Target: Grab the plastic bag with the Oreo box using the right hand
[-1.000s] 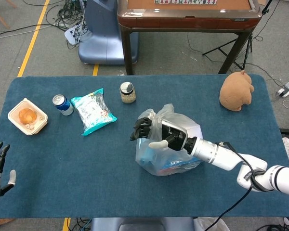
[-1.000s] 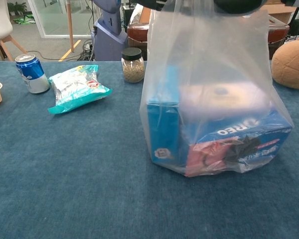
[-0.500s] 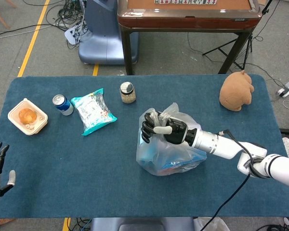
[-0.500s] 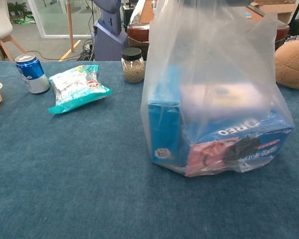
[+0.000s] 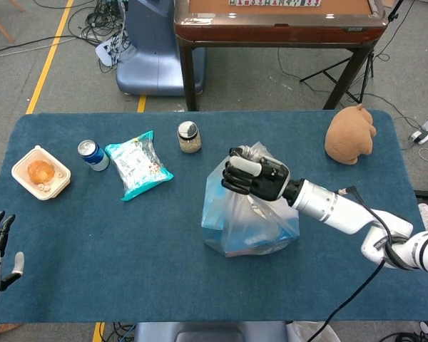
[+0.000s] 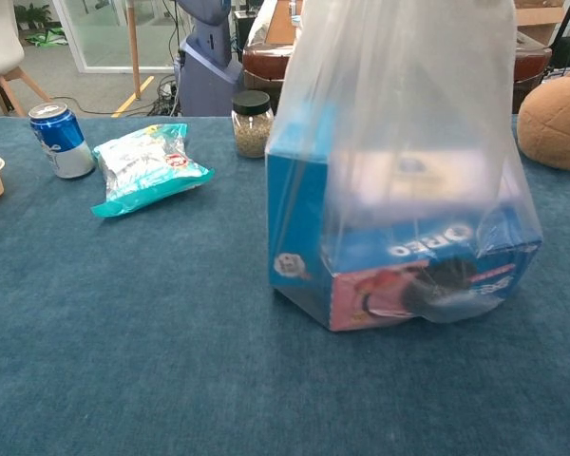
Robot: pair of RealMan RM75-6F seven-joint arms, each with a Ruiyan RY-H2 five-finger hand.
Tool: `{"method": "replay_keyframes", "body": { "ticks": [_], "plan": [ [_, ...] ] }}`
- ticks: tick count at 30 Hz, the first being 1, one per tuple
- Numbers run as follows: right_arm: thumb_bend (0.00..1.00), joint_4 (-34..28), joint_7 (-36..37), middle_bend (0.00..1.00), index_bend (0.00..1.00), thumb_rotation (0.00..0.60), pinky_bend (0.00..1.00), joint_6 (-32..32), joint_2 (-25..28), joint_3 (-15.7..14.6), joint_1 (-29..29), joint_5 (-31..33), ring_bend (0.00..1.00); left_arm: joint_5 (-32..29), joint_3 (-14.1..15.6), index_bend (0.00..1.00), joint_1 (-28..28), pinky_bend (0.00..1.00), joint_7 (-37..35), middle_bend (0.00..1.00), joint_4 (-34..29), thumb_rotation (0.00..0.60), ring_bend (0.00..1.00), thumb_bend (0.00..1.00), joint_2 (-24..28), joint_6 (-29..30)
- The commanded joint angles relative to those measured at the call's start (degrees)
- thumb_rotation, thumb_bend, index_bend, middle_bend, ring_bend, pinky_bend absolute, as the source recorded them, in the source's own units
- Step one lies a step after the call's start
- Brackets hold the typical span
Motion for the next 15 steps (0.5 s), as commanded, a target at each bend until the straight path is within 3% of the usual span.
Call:
{"method": "replay_keyframes", "body": {
  "ticks": [1, 15],
  "plan": [
    [0.48, -2.8, -1.8, 0.95, 0.93, 0.6, 0.94, -1.5, 2.9, 2.3, 0.4, 1.5, 0.92, 0.0, 0.0, 0.0, 0.0, 0.0, 0.1, 0.0, 0.1, 0.6, 0.0, 0.45, -0.1, 0.0],
    [0.53, -6.1, -3.6, 0.98, 0.95, 0.6, 0.95, -3.5, 8.6, 9.0, 1.0, 2.0, 0.95, -0.5, 0.0, 0.0, -0.2, 0.0, -0.1, 0.0, 0.7, 0.6, 0.0, 0.45, -0.6, -0.7]
  ]
}}
